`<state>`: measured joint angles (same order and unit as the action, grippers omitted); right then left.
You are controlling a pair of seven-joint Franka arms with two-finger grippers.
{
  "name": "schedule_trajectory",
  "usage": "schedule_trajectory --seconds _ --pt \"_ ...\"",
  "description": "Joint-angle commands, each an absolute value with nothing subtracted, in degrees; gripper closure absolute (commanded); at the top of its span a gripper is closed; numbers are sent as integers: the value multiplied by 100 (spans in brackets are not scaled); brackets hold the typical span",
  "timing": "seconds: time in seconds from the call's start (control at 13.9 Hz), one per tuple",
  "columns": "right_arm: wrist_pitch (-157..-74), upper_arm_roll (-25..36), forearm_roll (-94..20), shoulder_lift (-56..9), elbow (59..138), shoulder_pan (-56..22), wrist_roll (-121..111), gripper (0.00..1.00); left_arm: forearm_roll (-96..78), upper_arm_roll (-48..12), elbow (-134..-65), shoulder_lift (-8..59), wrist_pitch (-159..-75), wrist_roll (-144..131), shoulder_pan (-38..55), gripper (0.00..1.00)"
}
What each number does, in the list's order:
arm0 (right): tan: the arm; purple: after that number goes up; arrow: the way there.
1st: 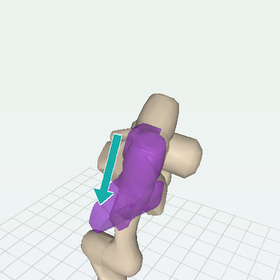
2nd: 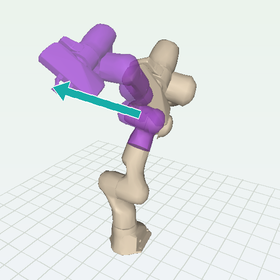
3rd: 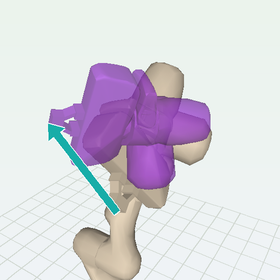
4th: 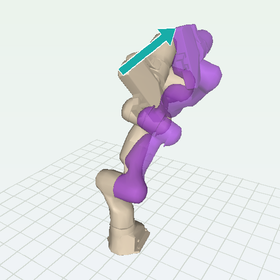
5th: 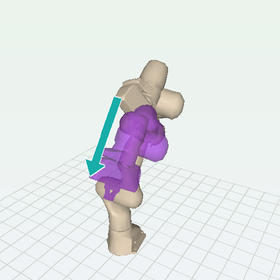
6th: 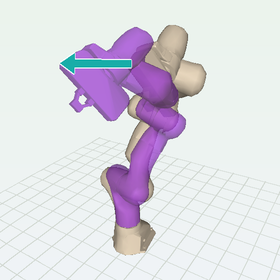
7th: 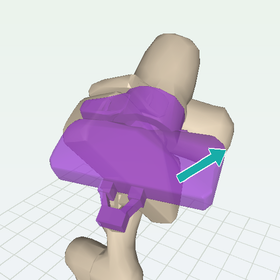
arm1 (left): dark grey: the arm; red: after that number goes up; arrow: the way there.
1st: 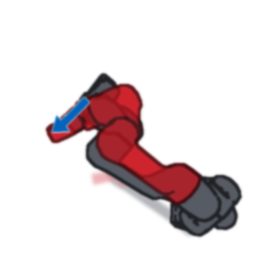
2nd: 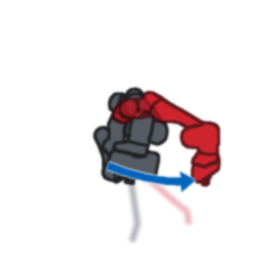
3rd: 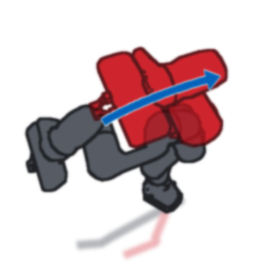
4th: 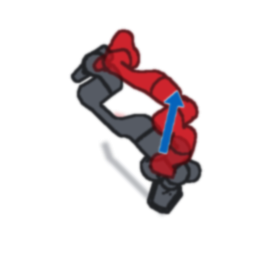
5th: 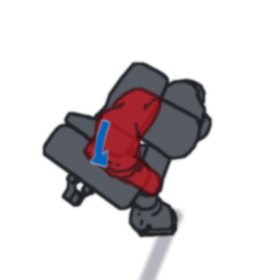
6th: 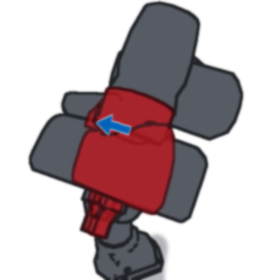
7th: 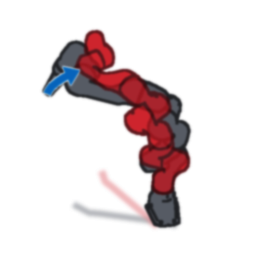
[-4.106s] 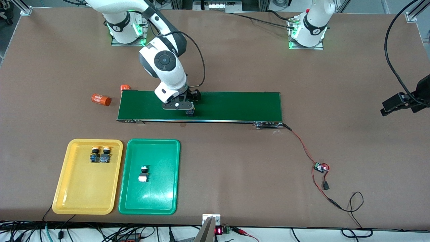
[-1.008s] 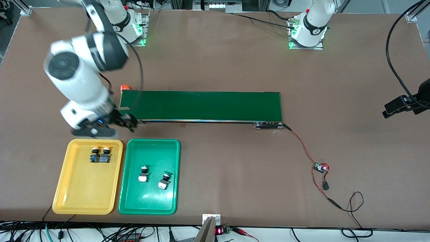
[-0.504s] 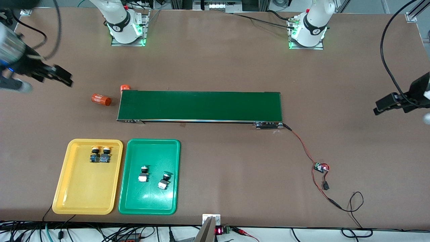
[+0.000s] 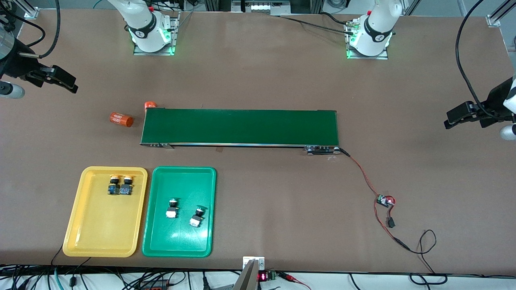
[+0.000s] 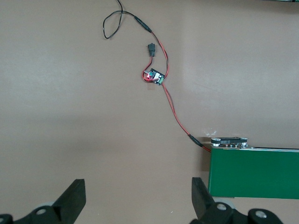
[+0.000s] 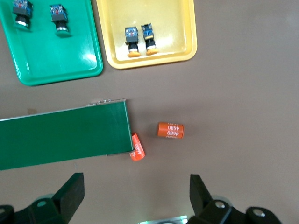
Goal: Sort buttons by color to trays
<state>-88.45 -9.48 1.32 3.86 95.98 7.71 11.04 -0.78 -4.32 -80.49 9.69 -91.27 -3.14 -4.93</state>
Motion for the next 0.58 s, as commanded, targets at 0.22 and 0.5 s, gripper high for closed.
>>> schedule_trajectory --seconds 0.22,0.5 --pt "-8798 -984 9 326 9598 642 1134 0 -114 -413 -8068 905 -9167 -185 -545 0" --pt "-8745 -993 -18 316 9589 633 1143 0 -114 -387 -8068 914 -9176 -185 -545 0"
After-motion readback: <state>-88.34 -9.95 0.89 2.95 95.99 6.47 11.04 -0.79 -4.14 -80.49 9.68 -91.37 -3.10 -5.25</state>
